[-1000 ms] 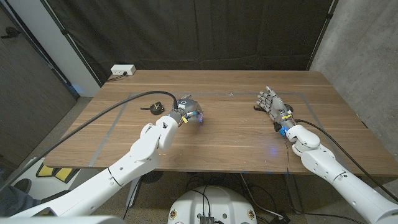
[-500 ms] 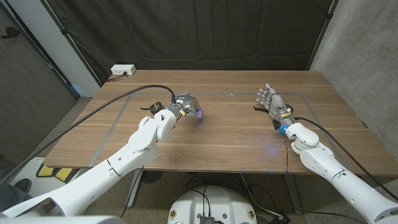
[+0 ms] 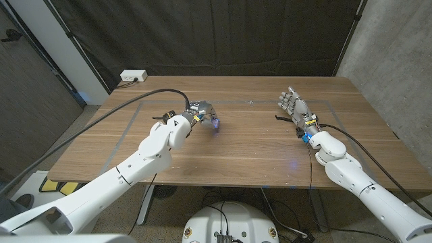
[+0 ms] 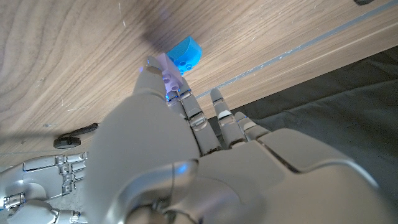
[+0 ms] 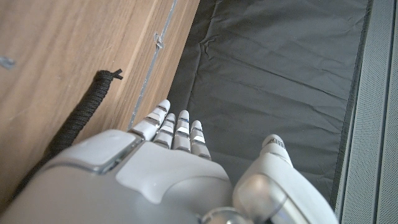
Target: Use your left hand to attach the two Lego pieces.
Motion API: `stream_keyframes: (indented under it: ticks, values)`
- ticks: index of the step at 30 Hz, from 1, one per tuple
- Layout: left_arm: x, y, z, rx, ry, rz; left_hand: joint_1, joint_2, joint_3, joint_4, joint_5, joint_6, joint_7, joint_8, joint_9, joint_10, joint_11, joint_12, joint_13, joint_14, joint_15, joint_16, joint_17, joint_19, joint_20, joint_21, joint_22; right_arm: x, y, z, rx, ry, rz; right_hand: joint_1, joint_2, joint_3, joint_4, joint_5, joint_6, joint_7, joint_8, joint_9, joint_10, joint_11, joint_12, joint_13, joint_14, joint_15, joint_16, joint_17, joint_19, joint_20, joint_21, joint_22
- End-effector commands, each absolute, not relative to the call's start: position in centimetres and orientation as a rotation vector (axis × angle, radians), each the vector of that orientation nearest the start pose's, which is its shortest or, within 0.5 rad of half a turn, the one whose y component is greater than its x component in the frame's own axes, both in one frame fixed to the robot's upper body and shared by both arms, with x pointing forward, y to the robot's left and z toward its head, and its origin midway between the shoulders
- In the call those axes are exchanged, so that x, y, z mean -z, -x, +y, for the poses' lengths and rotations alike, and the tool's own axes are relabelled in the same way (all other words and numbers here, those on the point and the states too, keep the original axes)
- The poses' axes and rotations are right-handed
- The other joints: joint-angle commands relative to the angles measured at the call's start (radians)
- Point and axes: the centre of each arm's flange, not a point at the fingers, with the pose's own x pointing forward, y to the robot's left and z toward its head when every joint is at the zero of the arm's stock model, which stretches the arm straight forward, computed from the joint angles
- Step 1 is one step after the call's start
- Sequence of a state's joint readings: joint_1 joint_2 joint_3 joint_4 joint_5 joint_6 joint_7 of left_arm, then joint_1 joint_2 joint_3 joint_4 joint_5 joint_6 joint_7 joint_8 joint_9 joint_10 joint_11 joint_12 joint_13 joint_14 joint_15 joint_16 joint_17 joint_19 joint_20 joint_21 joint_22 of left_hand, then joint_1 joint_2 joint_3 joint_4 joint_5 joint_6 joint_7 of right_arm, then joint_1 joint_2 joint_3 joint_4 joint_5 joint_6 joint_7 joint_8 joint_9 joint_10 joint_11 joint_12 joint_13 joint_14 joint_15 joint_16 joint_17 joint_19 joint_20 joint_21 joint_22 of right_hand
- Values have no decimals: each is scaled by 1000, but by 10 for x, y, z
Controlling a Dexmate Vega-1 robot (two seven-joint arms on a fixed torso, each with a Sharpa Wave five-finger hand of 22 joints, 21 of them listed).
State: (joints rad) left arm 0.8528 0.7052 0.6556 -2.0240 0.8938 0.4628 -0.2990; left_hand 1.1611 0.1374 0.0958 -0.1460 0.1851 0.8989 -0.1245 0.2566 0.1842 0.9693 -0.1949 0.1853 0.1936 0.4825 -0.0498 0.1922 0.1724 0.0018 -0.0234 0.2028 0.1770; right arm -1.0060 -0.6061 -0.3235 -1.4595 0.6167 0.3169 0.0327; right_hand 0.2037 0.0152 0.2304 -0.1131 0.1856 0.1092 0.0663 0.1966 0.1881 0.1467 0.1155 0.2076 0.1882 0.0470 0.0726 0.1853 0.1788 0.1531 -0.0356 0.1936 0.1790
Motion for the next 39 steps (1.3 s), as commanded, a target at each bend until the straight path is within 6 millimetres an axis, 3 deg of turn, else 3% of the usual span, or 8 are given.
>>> stream_keyframes:
  ticks: [1, 20, 39]
  values:
    - [-11, -562, 154, 18, -1595, -505, 12, 6, 33, 28, 6, 43, 38, 1, 4, 18, -10, 7, 1, 9, -100, -2, 2, 5, -3, -2, 1, 60, -612, -301, -231, 34, -599, 2, 6, -2, -2, -2, 7, -2, 2, 4, 6, 3, 10, 2, 0, 6, 0, 3, 3, 7, 6, 3]
    - [-16, -573, 161, -18, -1591, -480, 0, -4, 32, 35, 5, 53, 42, -4, 4, 29, -8, 8, 1, 11, -96, -1, 2, 8, -4, -1, 1, 59, -616, -298, -232, 39, -590, 3, 7, -3, -3, -2, 8, 0, 2, 4, 5, 3, 10, 2, 1, 6, 0, 3, 4, 5, 6, 3]
    - [-10, -588, 145, -56, -1572, -453, -1, -4, 38, 36, 6, 61, 50, -11, 5, 39, -6, 8, 1, 21, -93, 0, 2, 27, 9, 2, 1, 65, -616, -302, -229, 25, -583, 2, 7, -5, -3, -2, 7, -2, 1, 4, 7, 3, 10, 1, 3, 4, 1, 3, 5, 4, 6, 3]
